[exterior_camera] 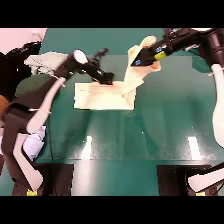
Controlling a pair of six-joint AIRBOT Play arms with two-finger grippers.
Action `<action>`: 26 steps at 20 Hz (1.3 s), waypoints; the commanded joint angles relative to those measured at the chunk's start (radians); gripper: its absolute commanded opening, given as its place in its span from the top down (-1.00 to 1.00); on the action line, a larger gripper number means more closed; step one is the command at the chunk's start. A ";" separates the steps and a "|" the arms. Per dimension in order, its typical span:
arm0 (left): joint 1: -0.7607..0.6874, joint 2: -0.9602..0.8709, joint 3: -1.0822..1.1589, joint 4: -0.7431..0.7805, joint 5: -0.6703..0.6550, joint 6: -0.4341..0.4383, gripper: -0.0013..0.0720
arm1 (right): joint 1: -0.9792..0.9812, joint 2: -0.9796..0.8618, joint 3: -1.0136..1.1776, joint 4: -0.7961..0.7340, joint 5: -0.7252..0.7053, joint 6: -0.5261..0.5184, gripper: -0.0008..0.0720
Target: Fold the shirts.
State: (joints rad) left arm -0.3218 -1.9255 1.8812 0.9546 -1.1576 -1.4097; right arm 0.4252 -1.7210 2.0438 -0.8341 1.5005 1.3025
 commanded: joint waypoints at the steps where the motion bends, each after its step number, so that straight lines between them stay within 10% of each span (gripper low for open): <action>1: 0.154 0.122 0.003 0.117 -0.116 0.003 0.91 | 0.088 -0.076 0.004 0.145 -0.078 -0.101 0.95; 8: 0.386 0.339 0.003 0.116 -0.163 0.003 0.90 | 0.361 -0.303 0.072 0.229 -0.512 -0.294 -0.52; 19: 0.409 0.373 0.002 0.111 -0.229 0.008 0.90 | -0.106 0.011 -0.462 -0.007 -0.290 0.007 -0.49; 21: 0.409 0.373 0.002 0.111 -0.229 0.018 0.90 | -0.156 0.012 -0.556 0.015 -0.289 0.007 -0.96; 26: 0.409 0.373 0.002 0.112 -0.222 0.023 0.90 | -0.156 -0.005 -0.737 0.184 -0.423 0.006 -0.97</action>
State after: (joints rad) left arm 0.0864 -1.5532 1.8835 1.0660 -1.3842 -1.3903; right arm 0.2817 -1.7210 1.4017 -0.7532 1.1496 1.2976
